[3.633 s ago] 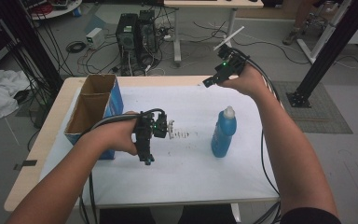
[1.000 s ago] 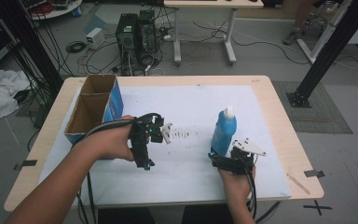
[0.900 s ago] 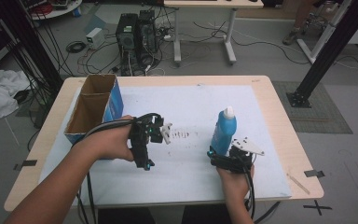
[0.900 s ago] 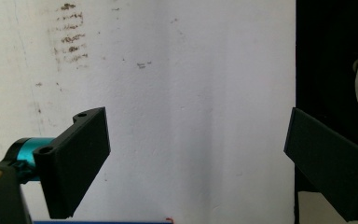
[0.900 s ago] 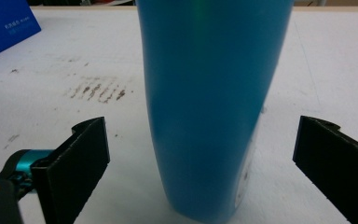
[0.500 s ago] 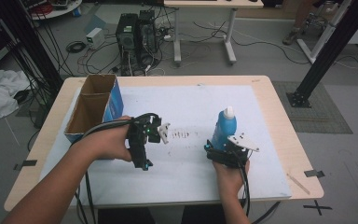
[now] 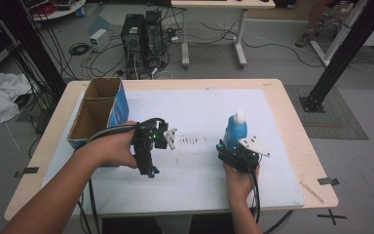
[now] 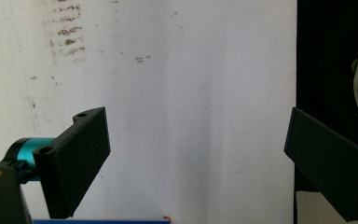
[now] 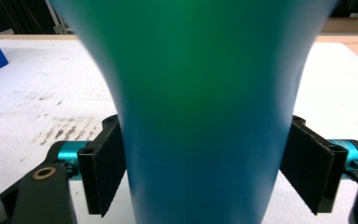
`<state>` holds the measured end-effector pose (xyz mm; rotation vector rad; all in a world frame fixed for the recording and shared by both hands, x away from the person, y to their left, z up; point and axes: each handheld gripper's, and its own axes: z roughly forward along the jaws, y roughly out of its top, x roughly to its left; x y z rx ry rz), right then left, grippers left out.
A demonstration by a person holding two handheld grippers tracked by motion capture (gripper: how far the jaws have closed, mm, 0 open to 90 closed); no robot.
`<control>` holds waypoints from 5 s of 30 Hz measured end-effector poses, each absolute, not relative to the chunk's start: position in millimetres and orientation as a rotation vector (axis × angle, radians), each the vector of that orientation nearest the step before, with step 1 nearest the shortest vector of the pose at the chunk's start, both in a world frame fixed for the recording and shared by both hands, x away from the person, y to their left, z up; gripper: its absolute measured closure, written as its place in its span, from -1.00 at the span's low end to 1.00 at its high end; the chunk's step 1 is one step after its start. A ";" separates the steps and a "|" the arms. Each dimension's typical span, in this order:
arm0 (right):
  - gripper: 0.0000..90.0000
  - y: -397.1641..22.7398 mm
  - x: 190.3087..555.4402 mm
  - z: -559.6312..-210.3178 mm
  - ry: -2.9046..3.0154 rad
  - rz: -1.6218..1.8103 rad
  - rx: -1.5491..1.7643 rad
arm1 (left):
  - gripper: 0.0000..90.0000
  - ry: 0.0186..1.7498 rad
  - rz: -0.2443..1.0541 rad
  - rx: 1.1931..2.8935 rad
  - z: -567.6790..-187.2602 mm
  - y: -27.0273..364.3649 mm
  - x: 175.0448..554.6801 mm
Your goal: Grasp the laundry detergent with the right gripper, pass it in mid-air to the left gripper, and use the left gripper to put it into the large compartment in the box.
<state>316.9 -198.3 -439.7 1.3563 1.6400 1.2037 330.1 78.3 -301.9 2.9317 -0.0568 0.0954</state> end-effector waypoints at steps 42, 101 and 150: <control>0.02 -191.9 311.1 -440.7 1.609 1.128 1.291 | -0.85 -0.053 0.089 2.936 -305.2 75.3 333.0; 0.02 -145.3 301.8 -400.8 2.449 1.667 0.194 | -0.85 -0.276 0.079 2.991 -253.8 5.8 321.9; 0.03 -125.2 304.7 -401.6 2.467 1.702 0.150 | -0.38 -0.286 0.070 3.068 -264.2 2.9 318.4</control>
